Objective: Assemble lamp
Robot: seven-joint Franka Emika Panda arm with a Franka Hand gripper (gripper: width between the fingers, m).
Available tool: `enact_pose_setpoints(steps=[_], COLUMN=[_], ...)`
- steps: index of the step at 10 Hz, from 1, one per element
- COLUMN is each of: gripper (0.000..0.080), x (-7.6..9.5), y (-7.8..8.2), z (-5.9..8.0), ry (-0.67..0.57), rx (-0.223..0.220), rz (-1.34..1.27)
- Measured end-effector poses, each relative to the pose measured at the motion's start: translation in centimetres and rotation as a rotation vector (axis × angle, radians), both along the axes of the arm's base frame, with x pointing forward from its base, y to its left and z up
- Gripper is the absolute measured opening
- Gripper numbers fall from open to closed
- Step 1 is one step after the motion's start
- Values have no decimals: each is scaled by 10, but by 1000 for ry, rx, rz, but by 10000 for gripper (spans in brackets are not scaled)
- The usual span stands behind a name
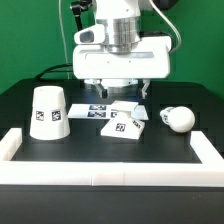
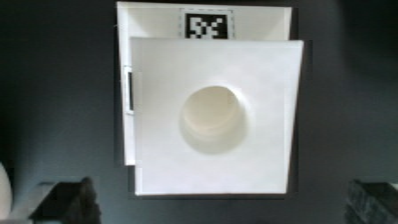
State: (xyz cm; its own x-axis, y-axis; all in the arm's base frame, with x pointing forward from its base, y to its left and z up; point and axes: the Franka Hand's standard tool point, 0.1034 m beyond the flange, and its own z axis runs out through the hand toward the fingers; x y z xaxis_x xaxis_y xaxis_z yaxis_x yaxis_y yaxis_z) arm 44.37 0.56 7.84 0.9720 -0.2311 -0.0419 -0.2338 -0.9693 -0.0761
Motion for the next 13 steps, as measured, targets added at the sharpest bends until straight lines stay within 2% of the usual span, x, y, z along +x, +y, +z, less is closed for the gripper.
enact_pose_setpoints(steps=[2,4,6,13], gripper=[700,700,700,700], x=[0,-3,-6,-10], y=[0,-5,-9,-3], z=[-1,-10,-15,-23], ry=[1,-9,-7,5], rx=[0,-8,-10,-10], rz=[0,27,36,45])
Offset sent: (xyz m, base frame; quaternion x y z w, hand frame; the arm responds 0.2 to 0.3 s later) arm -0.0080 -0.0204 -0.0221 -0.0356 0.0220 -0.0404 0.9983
